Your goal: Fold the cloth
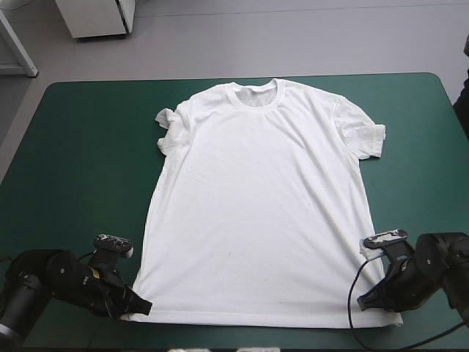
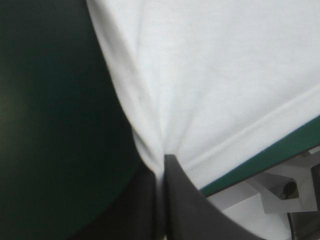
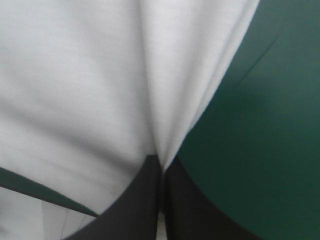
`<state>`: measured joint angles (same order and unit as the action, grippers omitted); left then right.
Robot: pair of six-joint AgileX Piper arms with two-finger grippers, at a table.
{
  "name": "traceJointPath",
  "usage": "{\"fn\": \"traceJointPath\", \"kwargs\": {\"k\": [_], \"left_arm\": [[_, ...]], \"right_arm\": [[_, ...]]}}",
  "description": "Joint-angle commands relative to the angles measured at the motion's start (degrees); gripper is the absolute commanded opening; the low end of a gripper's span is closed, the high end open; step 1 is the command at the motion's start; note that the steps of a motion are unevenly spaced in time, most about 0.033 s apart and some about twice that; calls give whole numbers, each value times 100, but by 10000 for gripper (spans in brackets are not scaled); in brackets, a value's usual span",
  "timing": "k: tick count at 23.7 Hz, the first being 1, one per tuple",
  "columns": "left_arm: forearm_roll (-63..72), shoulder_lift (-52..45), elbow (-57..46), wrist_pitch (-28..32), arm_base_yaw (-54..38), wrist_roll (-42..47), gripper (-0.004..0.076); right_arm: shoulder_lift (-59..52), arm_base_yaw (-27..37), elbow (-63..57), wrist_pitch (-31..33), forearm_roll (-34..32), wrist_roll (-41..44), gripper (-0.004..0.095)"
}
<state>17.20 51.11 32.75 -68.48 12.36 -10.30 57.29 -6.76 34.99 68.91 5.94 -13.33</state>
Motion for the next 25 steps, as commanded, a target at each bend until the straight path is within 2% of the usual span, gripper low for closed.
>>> {"fn": "traceJointPath", "kwargs": {"k": [1,4,6,10,12,14,17,20,25], "left_arm": [[-44,-210,112,-410,42,91,-9],[-12,-423,123,-531,42,207,-8],[34,-585,150,-531,42,216,48],[173,-641,377,-531,42,282,291],[134,-620,919,-531,42,396,366],[-37,-572,1385,-404,42,453,372],[-572,-245,2101,141,42,530,372],[-989,386,2632,720,31,543,372],[-1118,1667,3295,1615,31,459,372]], "right_arm": [[-385,-14,94,284,-50,52,-13],[-532,-14,106,284,0,142,1],[-550,-14,106,284,165,238,119],[-581,-14,210,284,166,238,439],[-581,-14,564,267,-32,374,525],[-555,-14,919,215,-233,630,527],[-355,-14,1514,-102,-665,865,527],[21,-3,2034,-424,-997,1006,527],[1027,-3,2695,-620,-1155,1124,526]]}}
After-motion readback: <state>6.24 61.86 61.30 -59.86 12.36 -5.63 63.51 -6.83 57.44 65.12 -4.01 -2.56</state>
